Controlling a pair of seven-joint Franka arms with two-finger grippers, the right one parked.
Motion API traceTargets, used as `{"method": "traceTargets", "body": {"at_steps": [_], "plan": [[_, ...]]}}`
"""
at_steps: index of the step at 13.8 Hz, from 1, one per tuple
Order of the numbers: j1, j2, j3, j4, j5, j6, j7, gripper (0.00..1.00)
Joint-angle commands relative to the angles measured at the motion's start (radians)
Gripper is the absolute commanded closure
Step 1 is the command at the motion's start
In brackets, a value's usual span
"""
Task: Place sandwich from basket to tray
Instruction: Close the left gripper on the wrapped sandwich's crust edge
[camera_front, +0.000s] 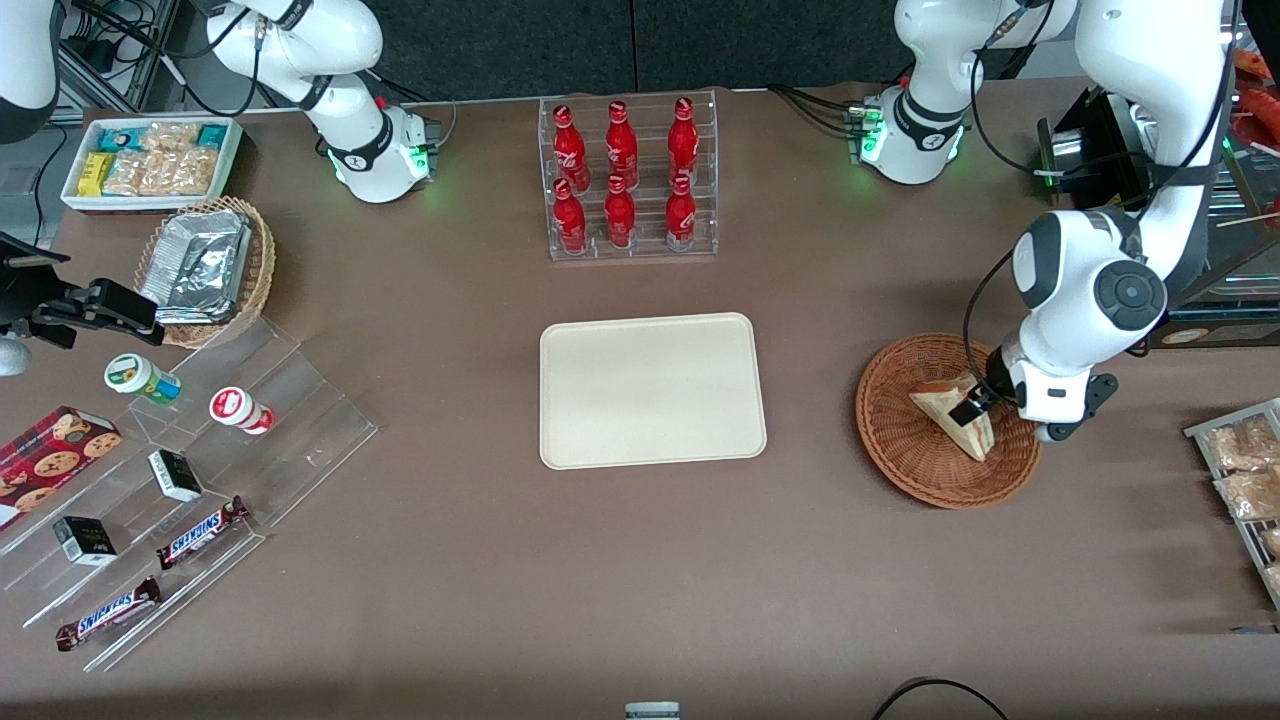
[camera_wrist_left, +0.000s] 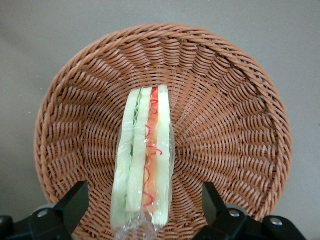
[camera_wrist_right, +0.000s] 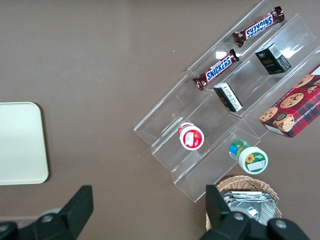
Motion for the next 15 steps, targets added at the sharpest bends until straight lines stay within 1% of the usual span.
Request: {"method": "traceTargets", "body": {"at_steps": [1,3,4,5,6,7,8,10,13,15], "plan": [[-0.003,0.042,-0.002,-0.002,0.005,0.035,-0.02,0.0],[-0.001,0.056,-0.002,-0.004,0.007,0.025,-0.017,0.01],[-0.001,0.054,-0.002,-0.005,0.005,0.017,-0.02,0.06],[-0.001,0.054,-0.004,-0.007,-0.001,-0.001,-0.022,0.26],[-0.001,0.054,-0.004,-0.005,-0.003,-0.02,-0.022,0.59],[-0.001,0.053,-0.004,-0.004,-0.003,-0.032,-0.022,0.89],[-0.001,0.051,-0.004,0.003,-0.003,-0.049,-0.02,1.0],[-0.003,0.053,-0.004,0.042,-0.003,-0.101,-0.02,1.0],[-0.006,0.048,-0.011,0.163,-0.003,-0.266,-0.026,1.0],[-0.027,0.046,-0.018,0.248,-0.001,-0.375,-0.028,1.0]]}}
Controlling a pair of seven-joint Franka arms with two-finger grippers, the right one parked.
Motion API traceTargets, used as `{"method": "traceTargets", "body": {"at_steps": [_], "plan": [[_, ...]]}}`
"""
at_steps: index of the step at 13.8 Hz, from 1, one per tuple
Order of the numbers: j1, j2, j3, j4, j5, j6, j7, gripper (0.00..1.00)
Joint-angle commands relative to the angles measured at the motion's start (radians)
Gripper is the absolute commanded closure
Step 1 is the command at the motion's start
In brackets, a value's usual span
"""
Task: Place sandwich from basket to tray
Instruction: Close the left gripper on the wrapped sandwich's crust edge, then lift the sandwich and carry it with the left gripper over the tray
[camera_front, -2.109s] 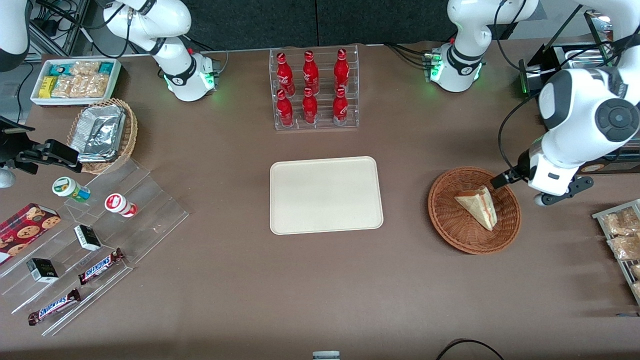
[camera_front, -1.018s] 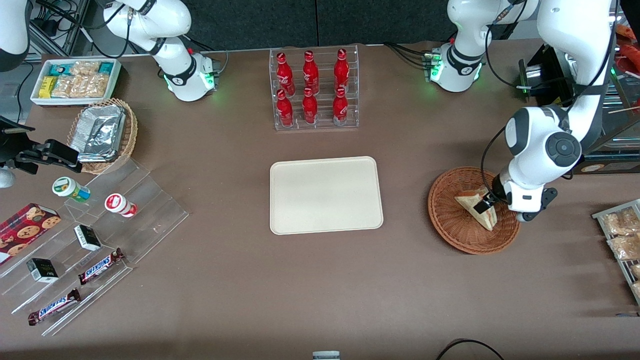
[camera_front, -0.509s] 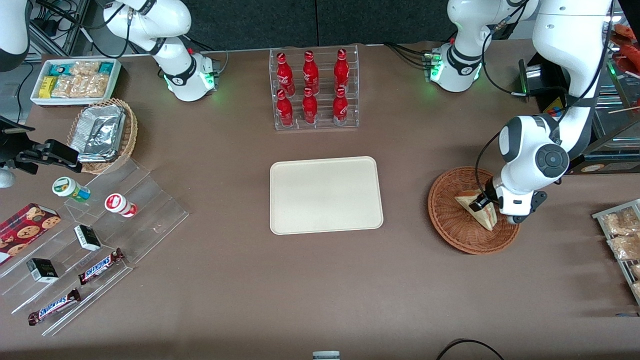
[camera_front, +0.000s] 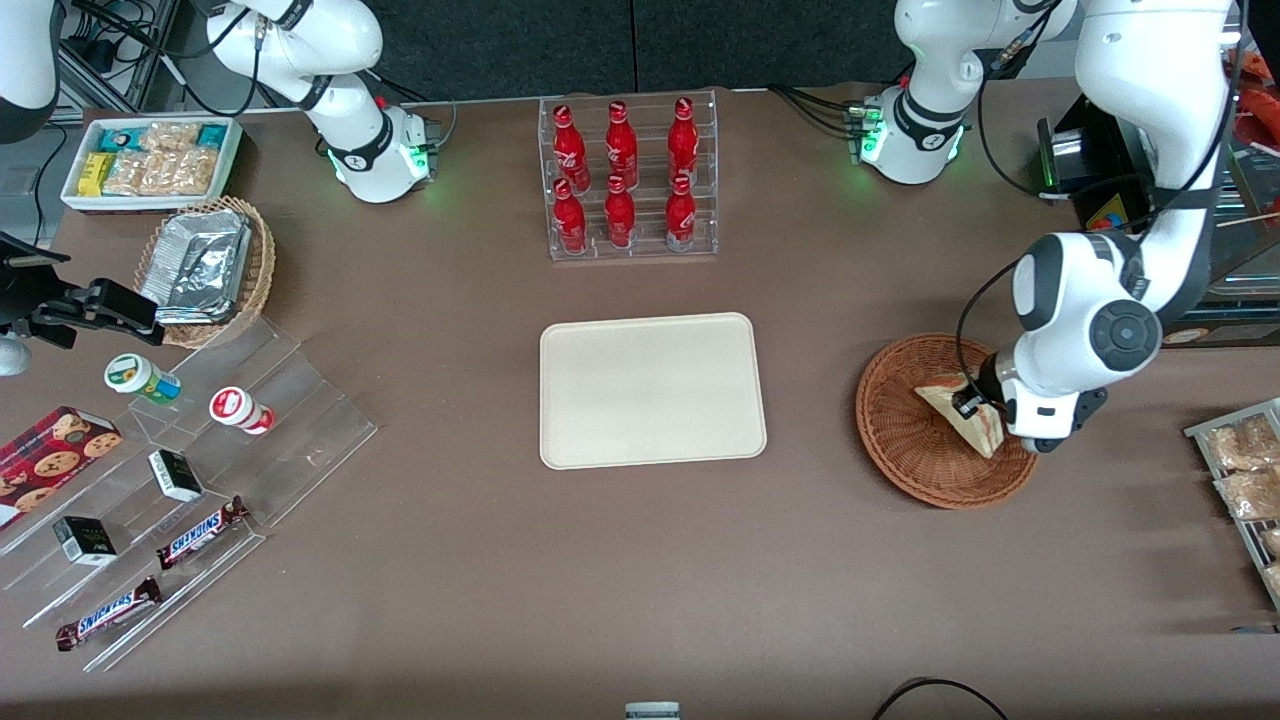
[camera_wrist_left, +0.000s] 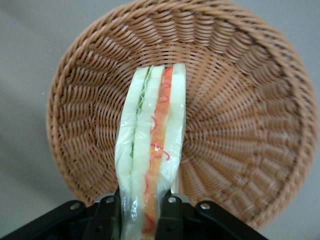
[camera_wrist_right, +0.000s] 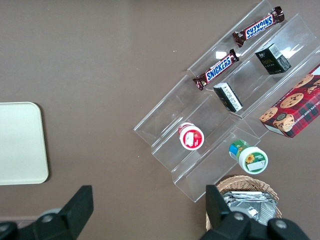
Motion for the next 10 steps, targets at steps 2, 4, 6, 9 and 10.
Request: {"method": "traceTargets", "body": {"at_steps": [2,4,6,9,10], "plan": [[-0.07,-0.008,-0.004,0.148,-0.001,-0.175,-0.022,1.0],[-0.13,-0.014,-0.004,0.175,0.001,-0.186,-0.014,1.0],[-0.2,-0.01,-0.004,0.191,0.004,-0.184,-0.002,1.0],[-0.286,0.012,-0.006,0.224,-0.005,-0.175,0.056,1.0],[-0.321,0.03,-0.006,0.242,-0.008,-0.172,0.066,1.0]]}}
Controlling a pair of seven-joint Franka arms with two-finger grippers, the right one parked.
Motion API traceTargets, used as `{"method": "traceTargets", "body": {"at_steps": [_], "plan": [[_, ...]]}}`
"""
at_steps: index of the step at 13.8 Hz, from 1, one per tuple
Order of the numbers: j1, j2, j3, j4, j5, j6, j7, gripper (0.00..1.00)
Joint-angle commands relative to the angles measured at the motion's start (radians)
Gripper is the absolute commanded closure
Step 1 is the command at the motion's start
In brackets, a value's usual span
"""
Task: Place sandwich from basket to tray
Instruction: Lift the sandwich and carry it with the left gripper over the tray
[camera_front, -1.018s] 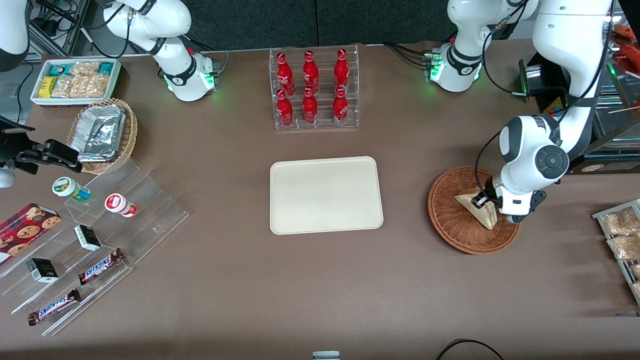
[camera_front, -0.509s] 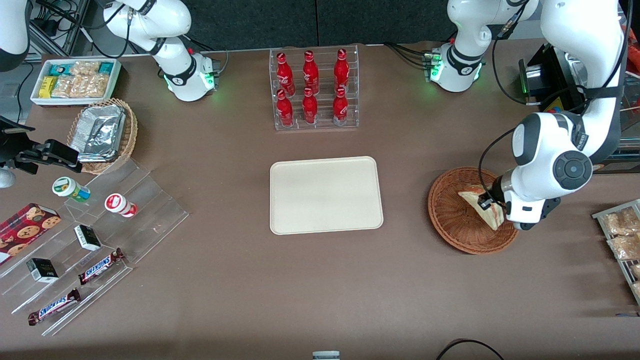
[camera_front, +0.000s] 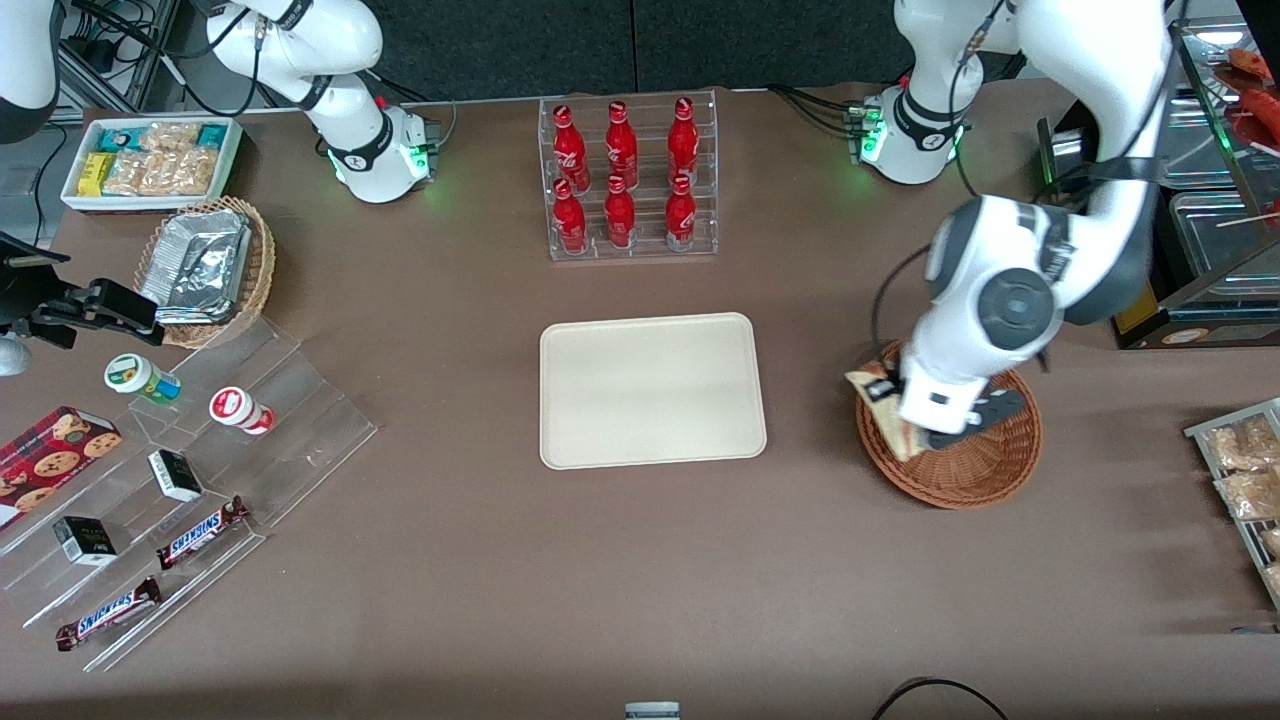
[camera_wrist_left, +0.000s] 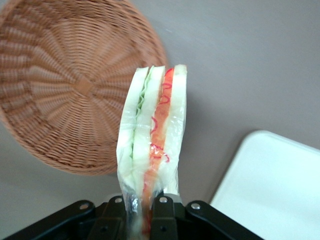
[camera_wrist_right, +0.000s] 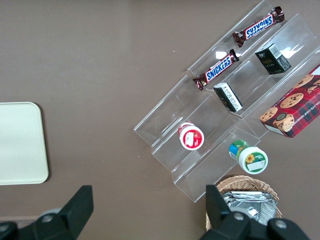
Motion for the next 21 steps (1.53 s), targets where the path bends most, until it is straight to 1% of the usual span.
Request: {"method": "traceTargets", "body": {"at_steps": [1,4,8,9,10,13,17,18,21], "plan": [[-0.092,0.057,0.008,0.084,-0.014,-0.007,0.049,1.0],[-0.192,0.13,0.007,0.176,-0.016,-0.005,0.051,1.0],[-0.287,0.288,0.007,0.329,-0.022,0.001,0.037,1.0],[-0.309,0.327,0.007,0.366,-0.028,0.01,0.028,1.0],[-0.333,0.357,0.007,0.391,-0.049,0.015,-0.001,1.0],[-0.381,0.413,0.007,0.4,-0.06,0.072,-0.023,1.0],[-0.418,0.463,0.007,0.405,-0.065,0.13,-0.029,1.0],[-0.419,0.468,0.007,0.405,-0.077,0.135,-0.037,1.0],[-0.419,0.479,-0.013,0.408,-0.077,0.133,-0.045,1.0]]}}
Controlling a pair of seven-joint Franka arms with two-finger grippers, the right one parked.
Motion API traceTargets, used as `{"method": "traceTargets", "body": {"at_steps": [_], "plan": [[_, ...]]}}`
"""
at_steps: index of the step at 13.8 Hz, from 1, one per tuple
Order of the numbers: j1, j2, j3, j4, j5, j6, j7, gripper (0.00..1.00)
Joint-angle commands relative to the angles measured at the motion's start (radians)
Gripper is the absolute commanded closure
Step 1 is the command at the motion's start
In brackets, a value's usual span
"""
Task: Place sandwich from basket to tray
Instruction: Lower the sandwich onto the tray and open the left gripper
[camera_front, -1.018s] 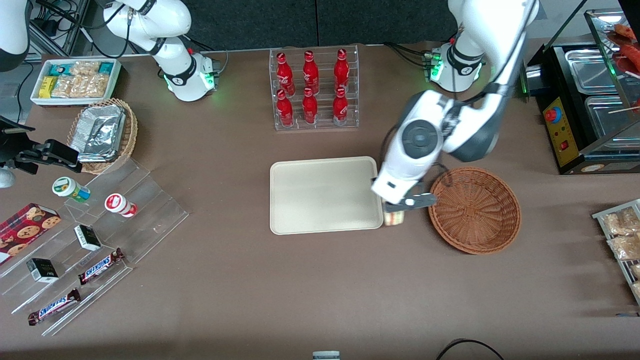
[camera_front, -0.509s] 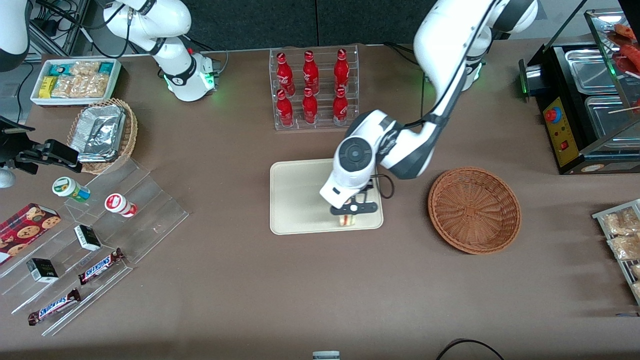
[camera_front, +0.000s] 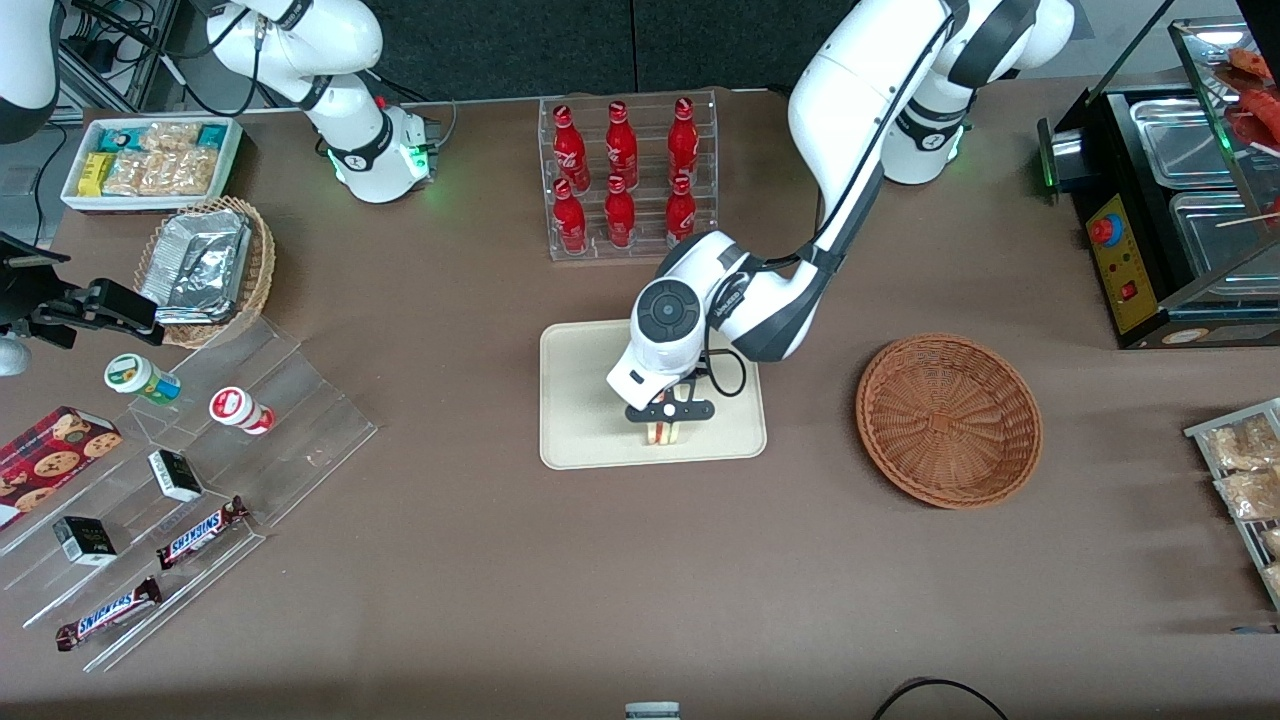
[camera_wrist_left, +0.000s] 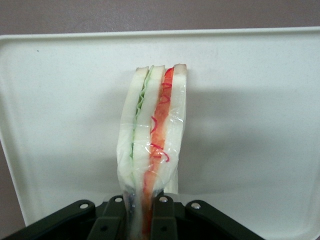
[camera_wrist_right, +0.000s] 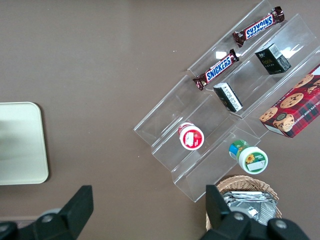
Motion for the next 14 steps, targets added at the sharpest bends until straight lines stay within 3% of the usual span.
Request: {"method": "traceTargets", "body": {"at_steps": [1,4,6,7,14], "plan": [[-0.013,0.02,-0.004,0.036,-0.016,-0.007,-0.026,1.0],[-0.013,0.035,-0.009,0.035,-0.015,-0.003,-0.048,0.99],[-0.013,0.037,-0.01,0.035,-0.015,-0.003,-0.043,0.38],[-0.013,0.04,-0.012,0.035,-0.013,-0.005,-0.046,0.0],[0.003,0.025,-0.007,0.073,-0.004,-0.028,-0.002,0.0]]}}
